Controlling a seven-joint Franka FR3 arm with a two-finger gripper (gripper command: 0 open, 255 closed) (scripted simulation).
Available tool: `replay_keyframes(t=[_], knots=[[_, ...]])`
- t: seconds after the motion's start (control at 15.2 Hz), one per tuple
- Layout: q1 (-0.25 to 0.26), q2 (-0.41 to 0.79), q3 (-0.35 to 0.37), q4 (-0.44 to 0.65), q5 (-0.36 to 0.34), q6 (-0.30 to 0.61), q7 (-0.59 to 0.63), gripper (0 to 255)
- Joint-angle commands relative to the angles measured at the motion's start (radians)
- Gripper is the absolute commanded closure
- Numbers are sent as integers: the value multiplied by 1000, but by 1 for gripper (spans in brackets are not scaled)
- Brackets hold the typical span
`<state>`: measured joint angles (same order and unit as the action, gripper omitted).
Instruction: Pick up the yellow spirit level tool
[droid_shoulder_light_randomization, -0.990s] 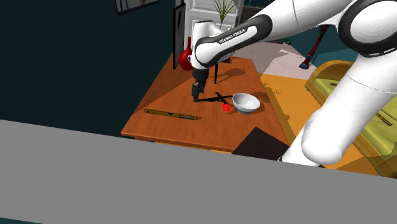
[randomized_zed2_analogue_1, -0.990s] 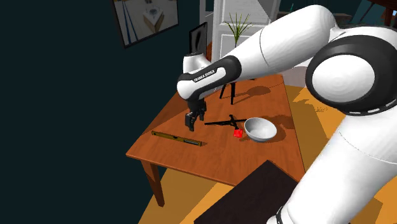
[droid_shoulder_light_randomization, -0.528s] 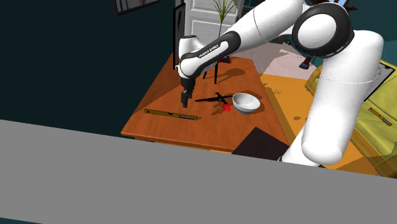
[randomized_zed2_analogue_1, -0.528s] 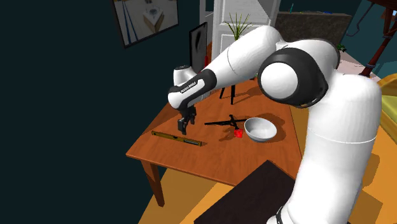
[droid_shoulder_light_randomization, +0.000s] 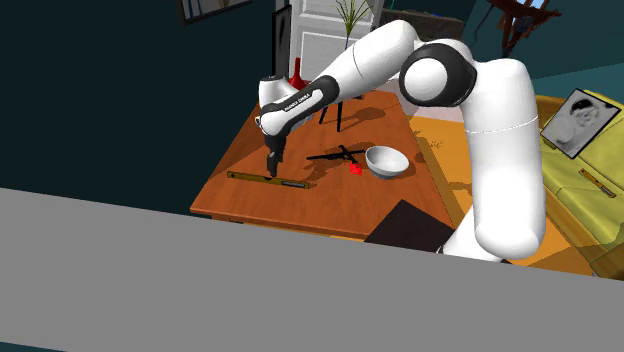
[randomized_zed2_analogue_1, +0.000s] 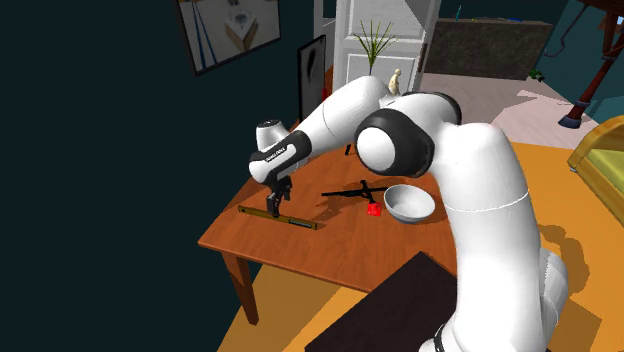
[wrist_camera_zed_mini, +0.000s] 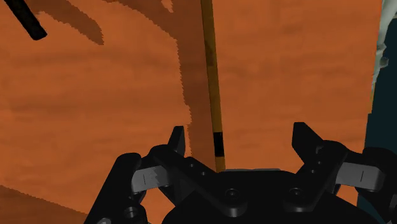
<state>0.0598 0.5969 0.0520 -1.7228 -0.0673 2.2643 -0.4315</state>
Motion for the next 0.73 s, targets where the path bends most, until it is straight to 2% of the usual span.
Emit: replay_keyframes(t=[0.0,0.2,0.66], knots=[[6,91,1,97,-11,-6,-14,0],[17,207,2,235,-23,-27,-34,0],[19,275,-2,252,-26,24,-31,0]])
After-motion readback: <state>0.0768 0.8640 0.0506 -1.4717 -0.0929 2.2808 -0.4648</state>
